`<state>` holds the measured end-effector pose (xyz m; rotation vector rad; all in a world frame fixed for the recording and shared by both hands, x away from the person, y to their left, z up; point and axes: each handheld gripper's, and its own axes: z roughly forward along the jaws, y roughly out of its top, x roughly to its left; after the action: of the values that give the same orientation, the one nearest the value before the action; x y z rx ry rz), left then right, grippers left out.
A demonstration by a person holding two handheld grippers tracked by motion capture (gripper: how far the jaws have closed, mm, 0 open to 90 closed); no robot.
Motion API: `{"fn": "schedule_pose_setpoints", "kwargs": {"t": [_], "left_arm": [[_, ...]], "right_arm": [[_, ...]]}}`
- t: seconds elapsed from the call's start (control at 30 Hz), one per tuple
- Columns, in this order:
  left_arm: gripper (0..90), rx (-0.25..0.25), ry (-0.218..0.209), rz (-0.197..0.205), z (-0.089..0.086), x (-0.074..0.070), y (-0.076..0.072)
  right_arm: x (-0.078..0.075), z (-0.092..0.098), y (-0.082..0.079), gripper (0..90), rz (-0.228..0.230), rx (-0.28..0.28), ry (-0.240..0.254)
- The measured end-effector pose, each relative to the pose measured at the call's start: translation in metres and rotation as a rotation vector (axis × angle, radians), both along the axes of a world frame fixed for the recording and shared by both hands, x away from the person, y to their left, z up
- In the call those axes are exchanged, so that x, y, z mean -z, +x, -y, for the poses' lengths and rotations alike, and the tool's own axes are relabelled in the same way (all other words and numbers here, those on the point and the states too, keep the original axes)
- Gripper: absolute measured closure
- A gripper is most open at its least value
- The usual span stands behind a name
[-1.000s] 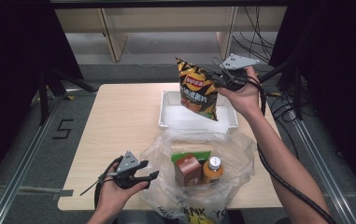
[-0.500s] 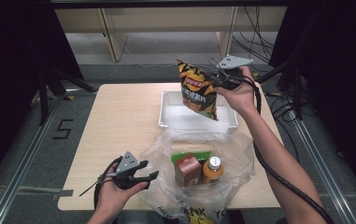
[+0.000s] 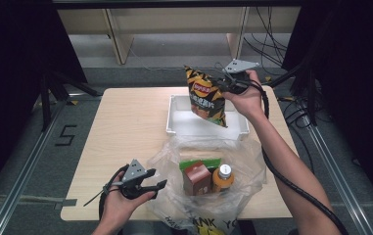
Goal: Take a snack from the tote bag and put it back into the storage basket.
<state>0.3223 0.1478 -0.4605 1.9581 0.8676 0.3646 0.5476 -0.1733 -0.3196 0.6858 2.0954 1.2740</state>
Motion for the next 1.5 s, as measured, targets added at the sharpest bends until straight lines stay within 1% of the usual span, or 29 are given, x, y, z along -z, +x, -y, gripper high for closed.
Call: {"fn": "schedule_pose_setpoints", "kwargs": {"t": [0.03,0.07,0.1,0.13,0.17,0.2,0.23,0.3,0.33,0.43,0.53,0.6,0.63,0.7,0.83,0.87,0.9,0.97,1.0,1.03,1.1,1.2,1.23,1.3,1.33,1.37,1.4,1.43,1.5], "left_arm": [[41.8,-0.013,-0.009,-0.015,0.000,0.000,-0.001],[41.8,-0.008,-0.001,-0.011,0.000,0.000,0.000],[41.8,-0.002,0.003,-0.002,0.000,0.000,0.000],[41.8,-0.012,-0.006,-0.016,0.000,0.000,-0.001],[41.8,-0.011,-0.006,-0.017,0.001,0.000,-0.001],[41.8,-0.011,0.000,-0.016,0.000,0.000,-0.001],[41.8,0.001,0.007,-0.001,0.000,0.000,0.000],[41.8,0.001,0.007,-0.002,0.000,-0.001,0.000],[41.8,0.001,0.008,0.000,0.000,-0.001,0.000],[41.7,-0.004,0.011,-0.001,-0.001,-0.001,-0.001],[41.8,-0.002,0.013,0.000,-0.001,-0.001,-0.001],[41.8,-0.003,0.012,0.000,-0.001,-0.001,-0.001],[41.7,-0.004,0.012,0.000,-0.001,-0.001,-0.001],[41.7,-0.005,0.012,-0.001,-0.001,-0.001,-0.001],[41.7,-0.001,0.004,-0.005,0.000,0.000,-0.001],[41.7,-0.002,0.011,-0.001,-0.001,-0.001,-0.001],[41.7,-0.003,0.009,-0.002,-0.001,0.000,-0.001],[41.7,-0.004,0.008,-0.003,0.000,0.000,-0.002],[41.6,-0.004,0.008,-0.002,0.000,0.000,-0.001],[41.6,-0.003,0.008,-0.003,0.000,0.000,-0.002],[41.6,-0.003,0.009,-0.002,0.000,0.000,-0.002],[41.6,-0.005,0.008,0.001,-0.001,-0.001,-0.002],[41.5,-0.008,-0.001,-0.008,0.000,0.000,-0.002],[41.5,-0.014,0.003,-0.008,0.000,-0.001,-0.003],[41.5,-0.005,0.009,-0.001,-0.001,-0.001,-0.002],[41.5,-0.007,0.007,-0.003,-0.001,0.000,-0.002],[41.5,-0.005,0.007,-0.002,-0.001,0.000,-0.002],[41.5,-0.004,0.007,-0.002,0.000,0.000,-0.002],[41.5,-0.003,0.008,-0.001,0.000,0.000,-0.002]], "right_arm": [[0.000,0.000,0.001,90.0,0.005,0.001,-0.001],[0.000,0.000,0.003,90.0,0.019,0.001,-0.012],[0.001,0.000,0.004,90.0,0.011,-0.004,-0.007],[0.001,-0.001,0.004,90.0,0.002,0.002,-0.005],[0.002,-0.001,0.006,90.0,0.005,0.005,-0.005],[0.001,0.000,0.006,90.0,-0.015,-0.006,-0.013],[0.002,-0.001,0.008,90.0,0.001,0.002,-0.010],[0.003,-0.002,0.010,90.0,-0.008,0.007,-0.006],[0.003,-0.002,0.012,90.0,0.001,0.007,-0.010],[0.006,-0.003,0.014,90.0,-0.014,0.011,-0.003],[0.008,-0.004,0.017,90.0,-0.017,0.010,-0.015],[0.009,-0.004,0.018,90.0,-0.040,0.011,-0.018],[0.011,-0.006,0.019,90.0,-0.028,0.013,-0.010],[0.013,-0.006,0.020,90.0,-0.035,0.007,-0.019],[0.018,-0.009,0.022,90.0,-0.032,0.012,-0.023],[0.019,-0.010,0.022,90.0,-0.044,0.008,-0.018],[0.020,-0.010,0.023,90.0,-0.049,0.004,-0.028],[0.022,-0.012,0.023,90.0,-0.045,0.010,-0.026],[0.022,-0.011,0.024,90.0,-0.052,0.003,-0.040],[0.023,-0.012,0.024,90.0,-0.051,0.013,-0.022],[0.025,-0.012,0.026,90.0,-0.042,0.008,-0.034],[0.026,-0.012,0.025,90.0,-0.058,0.012,-0.030],[0.026,-0.012,0.025,90.0,-0.058,0.012,-0.029],[0.026,-0.012,0.027,90.0,-0.046,0.010,-0.036],[0.026,-0.012,0.027,90.0,-0.049,0.015,-0.034],[0.025,-0.011,0.028,90.0,-0.036,0.016,-0.042],[0.025,-0.012,0.026,90.0,-0.059,0.017,-0.026],[0.025,-0.012,0.028,90.0,-0.045,0.013,-0.033],[0.025,-0.012,0.029,90.0,-0.046,0.016,-0.033]]}}
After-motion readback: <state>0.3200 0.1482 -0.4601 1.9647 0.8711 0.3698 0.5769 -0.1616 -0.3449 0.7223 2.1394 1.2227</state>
